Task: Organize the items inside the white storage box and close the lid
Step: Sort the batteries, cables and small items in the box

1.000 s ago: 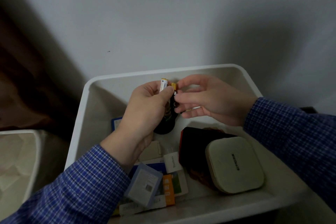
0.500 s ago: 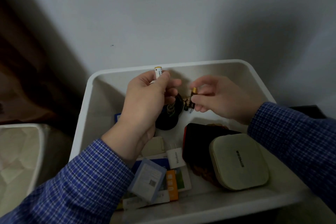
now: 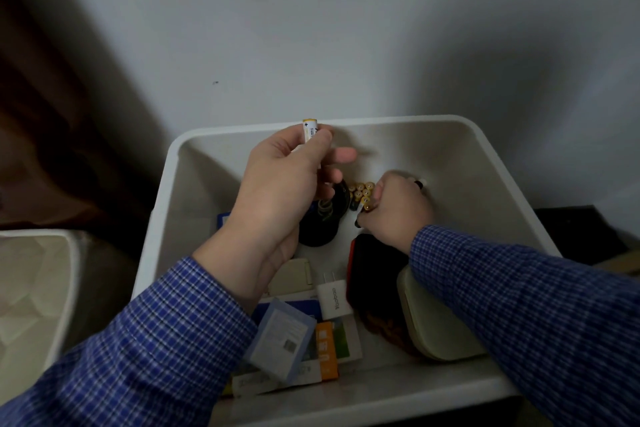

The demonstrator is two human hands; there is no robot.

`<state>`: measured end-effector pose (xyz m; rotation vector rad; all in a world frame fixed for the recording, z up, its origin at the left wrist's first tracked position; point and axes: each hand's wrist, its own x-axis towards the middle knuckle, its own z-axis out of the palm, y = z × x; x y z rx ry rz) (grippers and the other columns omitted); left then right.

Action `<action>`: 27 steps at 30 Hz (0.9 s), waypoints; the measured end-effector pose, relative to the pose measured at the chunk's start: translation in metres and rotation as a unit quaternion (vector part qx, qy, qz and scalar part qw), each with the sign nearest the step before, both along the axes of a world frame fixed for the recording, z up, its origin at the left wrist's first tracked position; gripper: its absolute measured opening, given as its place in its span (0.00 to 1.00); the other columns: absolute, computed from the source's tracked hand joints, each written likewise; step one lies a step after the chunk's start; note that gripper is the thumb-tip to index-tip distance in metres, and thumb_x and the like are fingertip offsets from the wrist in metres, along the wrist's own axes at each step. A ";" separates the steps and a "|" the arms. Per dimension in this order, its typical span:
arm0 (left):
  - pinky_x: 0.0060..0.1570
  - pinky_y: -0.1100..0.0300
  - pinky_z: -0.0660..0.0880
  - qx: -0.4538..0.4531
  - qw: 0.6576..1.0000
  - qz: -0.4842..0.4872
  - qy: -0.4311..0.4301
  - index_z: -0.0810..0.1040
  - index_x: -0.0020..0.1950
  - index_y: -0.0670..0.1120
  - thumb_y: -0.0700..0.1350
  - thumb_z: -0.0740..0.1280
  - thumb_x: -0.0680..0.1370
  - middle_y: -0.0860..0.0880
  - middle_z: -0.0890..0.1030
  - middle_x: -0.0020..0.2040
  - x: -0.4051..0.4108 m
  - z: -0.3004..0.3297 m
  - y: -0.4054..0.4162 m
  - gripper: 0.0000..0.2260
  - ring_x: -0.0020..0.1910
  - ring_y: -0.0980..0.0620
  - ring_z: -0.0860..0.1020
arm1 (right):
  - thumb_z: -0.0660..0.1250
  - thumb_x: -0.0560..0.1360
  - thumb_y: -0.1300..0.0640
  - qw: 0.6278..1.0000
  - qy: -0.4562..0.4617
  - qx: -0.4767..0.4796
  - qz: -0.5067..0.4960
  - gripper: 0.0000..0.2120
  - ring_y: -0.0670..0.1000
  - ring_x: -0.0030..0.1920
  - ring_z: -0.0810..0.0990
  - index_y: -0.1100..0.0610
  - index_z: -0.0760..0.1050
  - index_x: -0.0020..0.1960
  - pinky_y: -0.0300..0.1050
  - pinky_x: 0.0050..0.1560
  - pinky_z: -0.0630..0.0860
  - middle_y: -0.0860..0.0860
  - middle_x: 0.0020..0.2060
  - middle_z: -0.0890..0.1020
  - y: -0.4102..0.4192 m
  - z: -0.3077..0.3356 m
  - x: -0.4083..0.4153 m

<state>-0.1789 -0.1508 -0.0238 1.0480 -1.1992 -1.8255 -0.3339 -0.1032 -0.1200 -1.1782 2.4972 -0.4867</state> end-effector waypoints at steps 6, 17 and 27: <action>0.29 0.65 0.72 0.000 1.000 0.000 0.005 0.80 0.51 0.46 0.43 0.65 0.82 0.48 0.86 0.38 0.000 0.000 -0.001 0.04 0.30 0.55 0.75 | 0.78 0.64 0.58 0.999 -0.013 0.011 -0.042 0.18 0.55 0.42 0.81 0.57 0.74 0.49 0.46 0.40 0.79 0.51 0.42 0.81 -0.010 -0.009 0.008; 0.27 0.66 0.73 0.001 1.000 -0.003 0.013 0.80 0.52 0.47 0.43 0.65 0.82 0.48 0.86 0.38 -0.001 -0.002 -0.001 0.04 0.28 0.56 0.75 | 0.80 0.65 0.57 0.995 -0.050 0.059 -0.065 0.46 0.53 0.44 0.75 0.67 0.58 0.73 0.42 0.42 0.69 0.55 0.53 0.81 -0.011 -0.014 0.006; 0.28 0.65 0.73 0.002 1.000 -0.007 0.014 0.80 0.53 0.45 0.43 0.65 0.82 0.47 0.86 0.39 -0.001 -0.003 -0.001 0.05 0.30 0.54 0.75 | 0.81 0.66 0.60 0.989 -0.083 0.054 -0.110 0.46 0.58 0.62 0.79 0.70 0.59 0.74 0.44 0.56 0.76 0.60 0.62 0.78 -0.022 -0.024 0.002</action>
